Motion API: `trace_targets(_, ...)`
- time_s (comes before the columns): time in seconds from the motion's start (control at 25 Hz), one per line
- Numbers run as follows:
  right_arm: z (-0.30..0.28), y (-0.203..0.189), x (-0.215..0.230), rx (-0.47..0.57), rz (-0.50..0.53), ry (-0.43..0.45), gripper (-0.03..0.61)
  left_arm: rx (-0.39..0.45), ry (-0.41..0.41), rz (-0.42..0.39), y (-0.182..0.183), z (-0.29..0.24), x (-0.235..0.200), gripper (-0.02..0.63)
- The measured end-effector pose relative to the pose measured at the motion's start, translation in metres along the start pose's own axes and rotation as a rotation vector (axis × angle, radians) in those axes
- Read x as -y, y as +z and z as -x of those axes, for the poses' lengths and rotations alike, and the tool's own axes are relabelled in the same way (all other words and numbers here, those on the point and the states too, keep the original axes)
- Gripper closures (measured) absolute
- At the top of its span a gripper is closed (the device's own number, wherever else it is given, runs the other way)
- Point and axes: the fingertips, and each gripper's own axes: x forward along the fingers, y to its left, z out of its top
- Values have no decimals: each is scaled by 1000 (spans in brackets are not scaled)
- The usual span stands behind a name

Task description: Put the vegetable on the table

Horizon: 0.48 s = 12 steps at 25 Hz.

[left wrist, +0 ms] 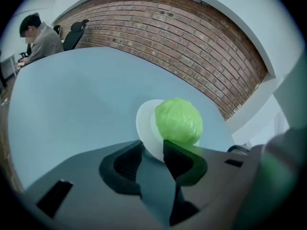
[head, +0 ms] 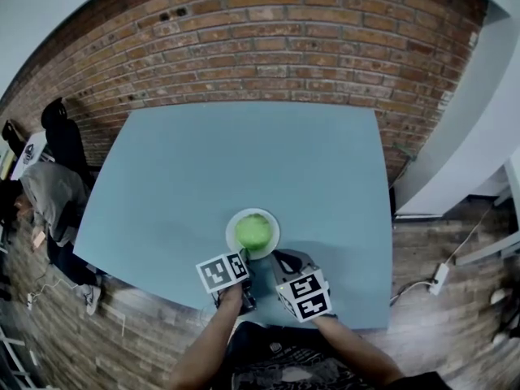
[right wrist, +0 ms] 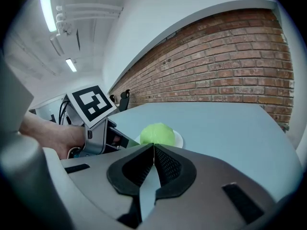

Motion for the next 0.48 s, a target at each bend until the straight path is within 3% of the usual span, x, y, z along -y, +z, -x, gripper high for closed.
trace_targets(0.12,0,-1,2,4,-3,-12,569,-4,15,-45,-1,0,-2,483)
trace_targets(0.32,3,-1,5,8,-8,-31,569,42,58,-206,8,6,1,479)
trace_targets(0.48,7,2,-1,4,-17,-46,569,71,25,-219,11,18,2,479)
